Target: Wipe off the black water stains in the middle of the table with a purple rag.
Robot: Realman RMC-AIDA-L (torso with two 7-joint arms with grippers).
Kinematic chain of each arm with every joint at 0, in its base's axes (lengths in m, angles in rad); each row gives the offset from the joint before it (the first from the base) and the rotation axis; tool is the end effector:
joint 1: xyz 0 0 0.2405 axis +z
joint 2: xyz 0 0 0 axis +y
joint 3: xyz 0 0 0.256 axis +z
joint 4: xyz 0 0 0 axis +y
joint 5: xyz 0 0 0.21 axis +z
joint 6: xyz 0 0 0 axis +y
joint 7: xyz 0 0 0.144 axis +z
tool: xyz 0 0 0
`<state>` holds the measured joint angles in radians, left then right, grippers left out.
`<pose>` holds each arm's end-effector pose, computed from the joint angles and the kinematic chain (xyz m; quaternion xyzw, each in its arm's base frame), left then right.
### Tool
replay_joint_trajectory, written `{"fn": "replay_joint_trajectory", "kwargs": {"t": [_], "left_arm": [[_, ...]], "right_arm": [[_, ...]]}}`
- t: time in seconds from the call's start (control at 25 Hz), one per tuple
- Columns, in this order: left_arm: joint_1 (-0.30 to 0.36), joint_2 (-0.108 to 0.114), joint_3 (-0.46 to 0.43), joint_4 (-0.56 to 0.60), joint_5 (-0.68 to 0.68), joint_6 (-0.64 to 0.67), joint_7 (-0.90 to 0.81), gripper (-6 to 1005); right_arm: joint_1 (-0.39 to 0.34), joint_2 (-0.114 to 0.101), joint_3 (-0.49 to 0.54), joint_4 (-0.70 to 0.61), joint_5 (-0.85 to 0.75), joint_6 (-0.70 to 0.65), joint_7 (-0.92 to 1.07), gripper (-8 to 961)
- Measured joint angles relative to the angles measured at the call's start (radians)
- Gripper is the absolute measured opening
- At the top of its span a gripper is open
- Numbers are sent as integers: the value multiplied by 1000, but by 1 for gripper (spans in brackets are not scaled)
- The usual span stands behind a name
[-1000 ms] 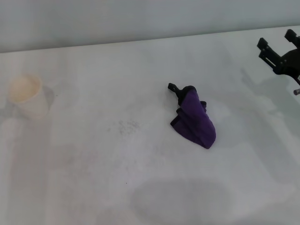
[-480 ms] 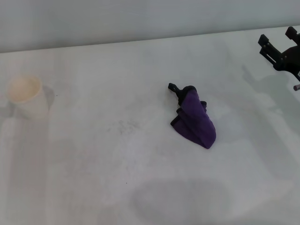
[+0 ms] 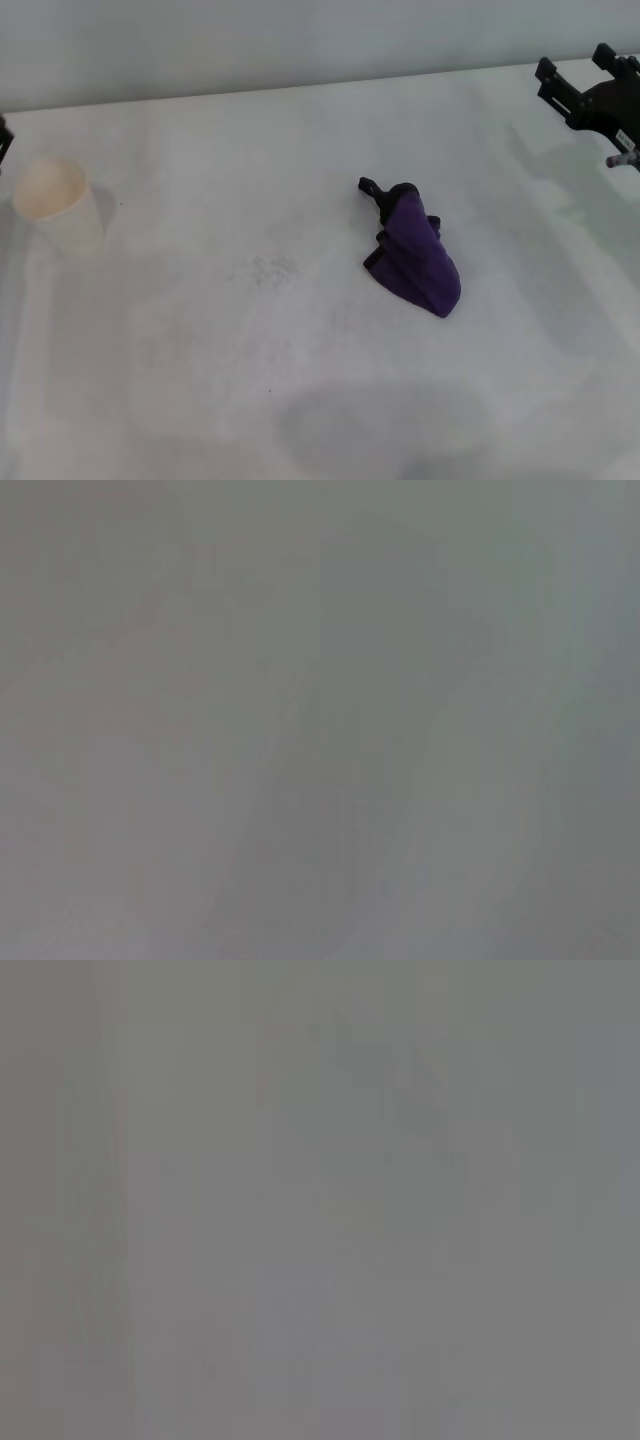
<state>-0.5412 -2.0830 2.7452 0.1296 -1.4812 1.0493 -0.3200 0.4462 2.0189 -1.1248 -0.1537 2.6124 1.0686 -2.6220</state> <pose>-0.3321 0.3549 -0.0175 -0.6333 -0.3592 -0.3332 0.5991 0.3515 0.3490 0.0239 -0.7246 0.2703 0.2967 0.5602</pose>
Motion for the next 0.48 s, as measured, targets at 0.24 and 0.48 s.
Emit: {"fn": "replay_joint_trajectory", "kwargs": {"t": [0.24,0.48], "left_arm": [[-33,4,-11,-4,-1,6,3,887],[-35,4,-41,-21,-2,1,7,887]], "right_arm": [[-12,3,66,6,0,42,1,845],[-21,3,85,25,0,41,12,845]]}}
